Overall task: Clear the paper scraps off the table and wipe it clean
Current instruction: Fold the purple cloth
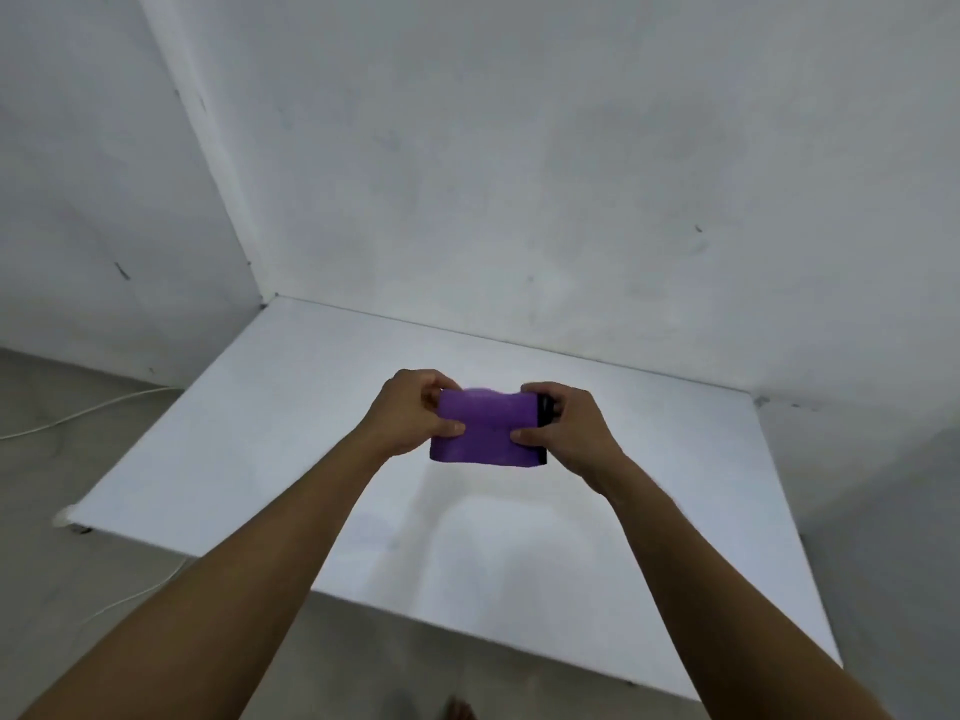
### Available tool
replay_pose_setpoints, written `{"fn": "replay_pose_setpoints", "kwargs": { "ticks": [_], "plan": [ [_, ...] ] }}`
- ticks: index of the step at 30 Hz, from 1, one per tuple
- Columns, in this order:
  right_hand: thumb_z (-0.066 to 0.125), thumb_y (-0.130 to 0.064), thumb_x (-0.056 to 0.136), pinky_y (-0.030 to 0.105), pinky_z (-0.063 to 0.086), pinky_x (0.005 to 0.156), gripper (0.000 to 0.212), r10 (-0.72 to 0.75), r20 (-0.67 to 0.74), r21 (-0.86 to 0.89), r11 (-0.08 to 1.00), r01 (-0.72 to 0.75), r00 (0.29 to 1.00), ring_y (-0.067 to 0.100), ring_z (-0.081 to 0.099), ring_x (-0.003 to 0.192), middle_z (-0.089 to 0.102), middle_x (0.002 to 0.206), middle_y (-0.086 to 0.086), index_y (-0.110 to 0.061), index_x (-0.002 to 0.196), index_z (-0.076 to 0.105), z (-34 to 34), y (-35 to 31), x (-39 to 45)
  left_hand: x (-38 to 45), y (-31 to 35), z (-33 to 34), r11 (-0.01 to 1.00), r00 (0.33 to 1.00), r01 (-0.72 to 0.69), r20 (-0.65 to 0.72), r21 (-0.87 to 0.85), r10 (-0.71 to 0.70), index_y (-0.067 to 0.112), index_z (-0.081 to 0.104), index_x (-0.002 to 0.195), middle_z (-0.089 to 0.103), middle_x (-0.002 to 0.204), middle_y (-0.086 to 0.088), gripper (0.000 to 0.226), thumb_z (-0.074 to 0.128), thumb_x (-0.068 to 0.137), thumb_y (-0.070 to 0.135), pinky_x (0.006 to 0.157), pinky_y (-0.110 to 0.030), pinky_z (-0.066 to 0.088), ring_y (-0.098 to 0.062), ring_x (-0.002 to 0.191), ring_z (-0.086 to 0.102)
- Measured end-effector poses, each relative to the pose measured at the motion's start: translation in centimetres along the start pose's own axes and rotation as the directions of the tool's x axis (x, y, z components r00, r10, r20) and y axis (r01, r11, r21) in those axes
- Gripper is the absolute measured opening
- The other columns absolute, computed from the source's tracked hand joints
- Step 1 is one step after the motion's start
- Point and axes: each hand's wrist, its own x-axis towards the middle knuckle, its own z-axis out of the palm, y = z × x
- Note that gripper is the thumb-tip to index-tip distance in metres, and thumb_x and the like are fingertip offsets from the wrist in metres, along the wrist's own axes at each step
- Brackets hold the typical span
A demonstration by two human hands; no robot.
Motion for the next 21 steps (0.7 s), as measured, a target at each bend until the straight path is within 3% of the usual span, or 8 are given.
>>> {"fn": "replay_pose_setpoints", "kwargs": {
  "ticks": [3,5,7,9,11,14,16,21],
  "plan": [
    [0.088,-0.013,0.064,0.034,0.056,0.071,0.028,-0.068,0.006,-0.130,0.989,0.068,0.998,0.016,0.067,0.079,0.071,0.085,-0.002,-0.022,0.087,0.074,2.8,-1.6,3.3,1.7,-1.3,-3.3,0.991,0.992,-0.009,-0.120,0.135,0.025,0.019,0.070,0.092,0.068,0.092,0.003,0.029,0.087,0.070,0.013,0.070,-0.029,0.051,-0.020,0.086,0.066],
    [0.087,-0.019,0.066,0.034,0.052,0.070,0.019,-0.098,-0.015,-0.132,0.987,0.095,0.995,0.015,0.063,0.078,0.067,0.086,-0.003,-0.022,0.079,0.073,4.6,-2.7,5.3,2.6,-2.3,-5.6,0.991,0.984,0.007,-0.179,0.131,0.017,0.020,0.068,0.091,0.063,0.104,0.006,0.023,0.085,0.075,0.018,0.071,-0.025,0.045,-0.014,0.095,0.060],
    [0.087,-0.023,0.068,0.026,0.049,0.077,0.022,-0.100,-0.007,-0.074,0.992,0.099,0.995,0.009,0.060,0.094,0.062,0.103,-0.006,-0.020,0.084,0.072,6.3,-3.8,7.0,3.0,-2.9,-7.8,1.000,0.987,0.003,-0.158,-0.019,-0.006,0.015,0.065,0.096,0.064,0.115,0.009,0.020,0.079,0.083,0.014,0.073,-0.018,0.044,-0.007,0.106,0.058],
    [0.085,-0.024,0.073,0.026,0.048,0.086,0.027,-0.047,0.076,0.062,0.997,0.042,0.996,0.009,0.062,0.100,0.067,0.111,-0.004,-0.014,0.095,0.073,7.5,-5.1,8.4,3.2,-3.3,-9.8,0.982,0.993,0.024,-0.105,-0.185,-0.044,0.009,0.059,0.102,0.071,0.106,0.006,0.019,0.073,0.091,0.015,0.072,-0.017,0.046,-0.008,0.094,0.064],
    [0.080,-0.026,0.081,0.034,0.055,0.084,0.026,0.000,0.169,0.184,0.982,-0.032,0.986,0.013,0.068,0.090,0.074,0.104,0.005,-0.011,0.100,0.072,9.0,-6.7,9.8,3.6,-3.7,-11.7,0.957,0.992,0.061,-0.090,-0.285,-0.090,0.011,0.055,0.104,0.076,0.099,-0.001,0.022,0.069,0.095,0.025,0.074,-0.023,0.051,-0.013,0.084,0.069],
    [0.074,-0.028,0.088,0.044,0.062,0.073,0.029,0.052,0.232,0.300,0.946,-0.123,0.971,0.023,0.072,0.079,0.073,0.100,0.011,-0.008,0.108,0.067,12.0,-8.4,11.5,5.0,-5.1,-13.8,0.926,0.979,0.073,-0.152,-0.370,-0.138,0.017,0.056,0.112,0.074,0.102,-0.008,0.023,0.065,0.097,0.033,0.075,-0.036,0.061,-0.022,0.090,0.073],
    [0.074,-0.024,0.089,0.043,0.061,0.065,0.032,0.088,0.247,0.304,0.939,-0.164,0.965,0.030,0.070,0.069,0.072,0.099,0.015,-0.005,0.112,0.062,14.4,-8.9,13.0,6.3,-6.6,-15.4,0.896,0.963,0.092,-0.189,-0.435,-0.190,0.018,0.056,0.119,0.071,0.106,-0.011,0.026,0.066,0.097,0.027,0.070,-0.036,0.062,-0.025,0.093,0.073],
    [0.074,-0.002,0.082,0.039,0.061,0.076,0.031,0.184,0.217,0.319,0.915,-0.248,0.959,0.030,0.070,0.075,0.071,0.105,0.019,0.002,0.110,0.062,20.8,-8.9,18.3,10.9,-12.3,-21.0,0.865,0.948,0.171,-0.159,-0.472,-0.275,0.012,0.055,0.126,0.067,0.119,-0.015,0.041,0.072,0.090,0.004,0.084,-0.036,0.061,-0.025,0.103,0.070]
  ]
}}
